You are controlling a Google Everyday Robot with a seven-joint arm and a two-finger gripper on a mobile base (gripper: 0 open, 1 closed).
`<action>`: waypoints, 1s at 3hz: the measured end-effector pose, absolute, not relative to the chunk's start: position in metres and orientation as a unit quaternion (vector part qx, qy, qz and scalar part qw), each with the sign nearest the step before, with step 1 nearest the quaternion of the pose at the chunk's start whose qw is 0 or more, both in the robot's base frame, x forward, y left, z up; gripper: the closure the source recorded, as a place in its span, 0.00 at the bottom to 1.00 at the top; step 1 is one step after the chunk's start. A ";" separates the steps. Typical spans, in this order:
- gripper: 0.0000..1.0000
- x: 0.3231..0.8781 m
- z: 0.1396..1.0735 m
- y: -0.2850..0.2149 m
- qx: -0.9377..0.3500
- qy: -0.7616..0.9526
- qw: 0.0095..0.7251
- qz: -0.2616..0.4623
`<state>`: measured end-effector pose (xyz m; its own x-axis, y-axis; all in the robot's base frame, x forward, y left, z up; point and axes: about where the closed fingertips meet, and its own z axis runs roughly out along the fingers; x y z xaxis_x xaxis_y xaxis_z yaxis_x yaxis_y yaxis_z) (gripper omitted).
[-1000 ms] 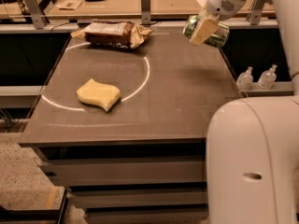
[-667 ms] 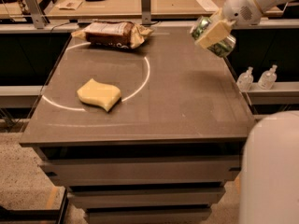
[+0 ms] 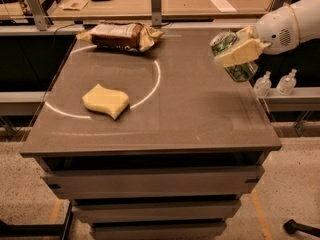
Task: Place green can upright
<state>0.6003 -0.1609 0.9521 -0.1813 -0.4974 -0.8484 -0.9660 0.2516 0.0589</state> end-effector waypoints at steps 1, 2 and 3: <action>1.00 0.565 0.946 -0.153 -0.509 0.674 0.391 0.366; 1.00 0.557 0.938 -0.141 -0.495 0.635 0.424 0.415; 1.00 0.566 0.938 -0.128 -0.492 0.604 0.449 0.438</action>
Offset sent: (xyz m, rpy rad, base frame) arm -0.0517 0.0251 -0.0277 0.4395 -0.0182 0.1048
